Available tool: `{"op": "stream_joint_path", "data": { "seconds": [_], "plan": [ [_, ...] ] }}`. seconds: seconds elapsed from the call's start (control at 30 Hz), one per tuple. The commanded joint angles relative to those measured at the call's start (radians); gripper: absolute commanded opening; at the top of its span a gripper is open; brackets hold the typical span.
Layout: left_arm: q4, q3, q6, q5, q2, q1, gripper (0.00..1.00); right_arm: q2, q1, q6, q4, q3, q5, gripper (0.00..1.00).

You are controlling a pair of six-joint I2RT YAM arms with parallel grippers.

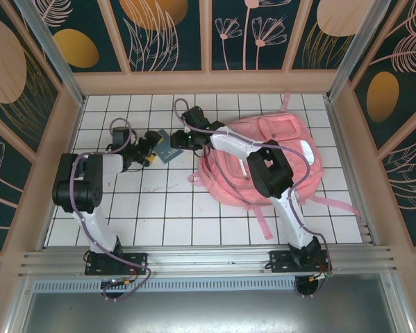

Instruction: Pack books, pencil case, and school supplies into a backpack

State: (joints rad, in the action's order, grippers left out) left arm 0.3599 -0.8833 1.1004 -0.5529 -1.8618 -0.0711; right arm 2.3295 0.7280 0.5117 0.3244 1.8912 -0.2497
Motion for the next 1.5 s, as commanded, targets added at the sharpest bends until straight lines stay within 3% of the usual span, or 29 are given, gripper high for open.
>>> {"op": "stream_joint_path", "data": {
  "seconds": [0.0, 0.13, 0.23, 0.4, 0.6, 0.73, 1.03, 1.2, 1.47],
  "plan": [
    [-0.037, -0.057, -0.02, -0.081, -0.014, -0.068, 0.86, -0.079, -0.005, 0.024, 0.027, -0.03, 0.085, 0.49],
    [-0.348, -0.175, -0.217, 0.114, 0.054, -0.07, 0.86, -0.107, -0.013, 0.066, 0.029, -0.062, 0.113, 0.48],
    [-0.457, -0.235, -0.314, 0.3, 0.11, -0.07, 0.86, -0.118, -0.015, 0.109, 0.026, -0.077, 0.122, 0.47],
    [-0.557, -0.464, -0.399, 0.388, -0.019, -0.07, 0.87, -0.098, -0.022, 0.223, 0.013, -0.066, 0.077, 0.45],
    [-0.641, -0.7, -0.496, 0.358, -0.239, -0.068, 0.87, -0.044, -0.02, 0.363, 0.076, -0.006, 0.069, 0.51],
    [-0.662, -0.762, -0.497, 0.328, -0.308, -0.067, 0.87, -0.02, -0.013, 0.42, 0.068, 0.006, 0.063, 0.56],
    [-0.625, -0.735, -0.482, 0.277, -0.326, -0.065, 0.87, 0.088, -0.003, 0.45, 0.187, 0.159, 0.118, 0.59],
    [-0.621, -0.693, -0.464, 0.259, -0.318, -0.065, 0.87, 0.098, 0.005, 0.467, 0.234, 0.163, 0.189, 0.59],
    [-0.58, -0.586, -0.393, 0.191, -0.275, -0.065, 0.86, 0.139, -0.002, 0.425, 0.21, 0.179, 0.14, 0.59]
  ]
}}
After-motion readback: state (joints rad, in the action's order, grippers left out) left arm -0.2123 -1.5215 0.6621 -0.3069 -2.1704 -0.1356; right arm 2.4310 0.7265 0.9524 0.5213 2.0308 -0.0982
